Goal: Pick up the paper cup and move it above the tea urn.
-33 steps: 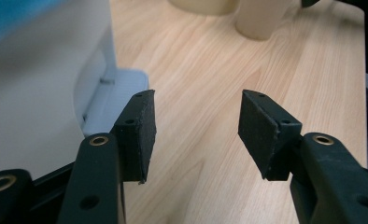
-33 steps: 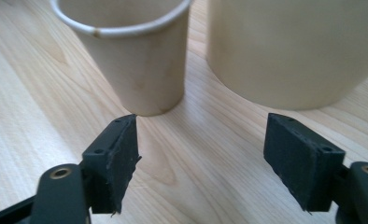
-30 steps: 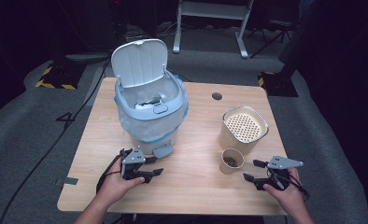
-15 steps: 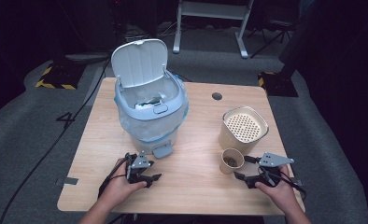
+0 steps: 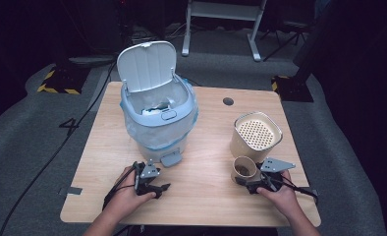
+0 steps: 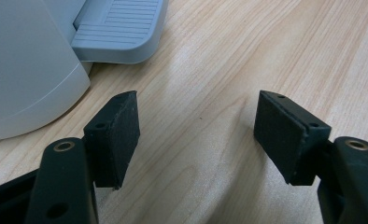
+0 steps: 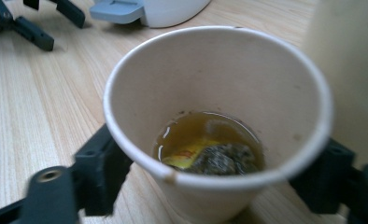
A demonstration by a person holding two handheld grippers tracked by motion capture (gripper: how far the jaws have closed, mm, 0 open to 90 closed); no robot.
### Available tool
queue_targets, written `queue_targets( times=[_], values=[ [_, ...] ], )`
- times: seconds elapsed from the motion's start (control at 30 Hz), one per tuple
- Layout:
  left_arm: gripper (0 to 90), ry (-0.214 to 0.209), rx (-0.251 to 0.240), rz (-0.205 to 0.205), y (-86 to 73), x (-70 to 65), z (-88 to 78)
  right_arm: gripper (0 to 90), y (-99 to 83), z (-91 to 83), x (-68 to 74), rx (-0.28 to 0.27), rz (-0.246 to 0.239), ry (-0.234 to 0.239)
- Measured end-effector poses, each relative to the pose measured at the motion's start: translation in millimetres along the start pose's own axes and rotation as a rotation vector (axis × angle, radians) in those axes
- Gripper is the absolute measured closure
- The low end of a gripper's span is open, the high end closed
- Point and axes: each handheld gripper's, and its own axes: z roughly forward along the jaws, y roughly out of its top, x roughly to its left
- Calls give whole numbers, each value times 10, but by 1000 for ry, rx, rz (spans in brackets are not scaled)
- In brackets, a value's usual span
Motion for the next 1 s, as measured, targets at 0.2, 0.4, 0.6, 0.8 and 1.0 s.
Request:
queue_targets(
  times=[0.2, 0.4, 0.6, 0.8, 1.0],
  values=[
    [314, -1, 0, -1, 0, -1, 0, 310, 29, 31, -24, 18, 13, -5],
    [313, -2, 0, -1, 0, -2, 1, 320, 85, -10, 14, -11, -5, 47],
    [313, 0, 0, -1, -1, -3, 0, 323, 221, -148, 60, 9, -63, 67],
    [313, -1, 0, -1, -1, -3, 0, 323, 405, -297, 122, 3, -62, 100],
    [312, -1, 0, -2, -1, -4, 1, 323, 568, -441, 121, 7, -68, 111]
  ],
)
